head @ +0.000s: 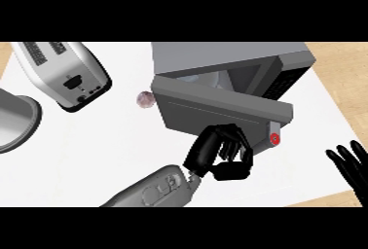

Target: Pick up the milk, place it into the microwave and close the microwave

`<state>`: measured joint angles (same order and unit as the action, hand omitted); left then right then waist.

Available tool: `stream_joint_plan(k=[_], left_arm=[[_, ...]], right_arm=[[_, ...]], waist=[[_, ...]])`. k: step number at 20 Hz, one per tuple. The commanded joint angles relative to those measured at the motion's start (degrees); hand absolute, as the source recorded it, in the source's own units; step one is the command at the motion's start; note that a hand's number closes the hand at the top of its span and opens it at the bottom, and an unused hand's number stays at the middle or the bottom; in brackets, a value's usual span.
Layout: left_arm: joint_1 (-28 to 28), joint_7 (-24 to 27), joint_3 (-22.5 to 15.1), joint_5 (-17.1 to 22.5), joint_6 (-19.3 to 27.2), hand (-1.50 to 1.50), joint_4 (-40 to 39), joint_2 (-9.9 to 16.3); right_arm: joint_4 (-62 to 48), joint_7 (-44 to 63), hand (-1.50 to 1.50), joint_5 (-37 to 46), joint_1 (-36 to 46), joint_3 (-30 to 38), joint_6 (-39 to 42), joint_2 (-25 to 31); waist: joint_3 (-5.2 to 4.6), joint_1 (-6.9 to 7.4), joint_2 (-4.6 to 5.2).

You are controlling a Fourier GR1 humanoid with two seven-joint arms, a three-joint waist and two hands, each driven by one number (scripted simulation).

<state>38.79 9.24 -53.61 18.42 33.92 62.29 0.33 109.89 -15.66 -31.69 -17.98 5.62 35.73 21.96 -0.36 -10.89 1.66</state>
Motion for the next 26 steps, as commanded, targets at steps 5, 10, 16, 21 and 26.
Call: stream_joint_plan(k=[5, 10, 16, 21, 26], left_arm=[[10.50, 1.91, 4.14, 7.58, 3.88, 1.50, -6.94, -0.32], [12.62, 4.53, 5.50, 12.49, 2.96, 1.50, -11.54, -0.33], [16.31, 7.24, 8.29, 17.37, 1.47, 1.50, -16.03, -0.33], [16.73, 9.36, 8.78, 20.94, -0.27, 1.50, -17.37, -0.33], [15.98, 11.03, 9.31, 24.35, -0.33, 1.50, -17.86, -0.33]], right_arm=[[4.31, 4.38, -1.50, -3.65, -1.03, -0.25, -1.69, 1.58], [5.23, 5.91, -1.50, -5.86, 0.31, 0.63, -2.63, 2.66], [6.17, 8.13, -1.50, -8.35, 1.68, 2.33, -4.34, 4.38], [7.03, 9.26, -1.50, -8.74, 2.81, 2.02, -5.84, 4.33], [8.07, 9.58, -1.50, -10.84, 3.15, 2.56, -5.50, 4.98]], waist=[[0.07, -1.97, 0.67], [0.10, -2.32, 1.34], [0.12, -2.88, 1.90], [0.11, -2.61, 2.16], [0.15, -3.64, 2.46]])
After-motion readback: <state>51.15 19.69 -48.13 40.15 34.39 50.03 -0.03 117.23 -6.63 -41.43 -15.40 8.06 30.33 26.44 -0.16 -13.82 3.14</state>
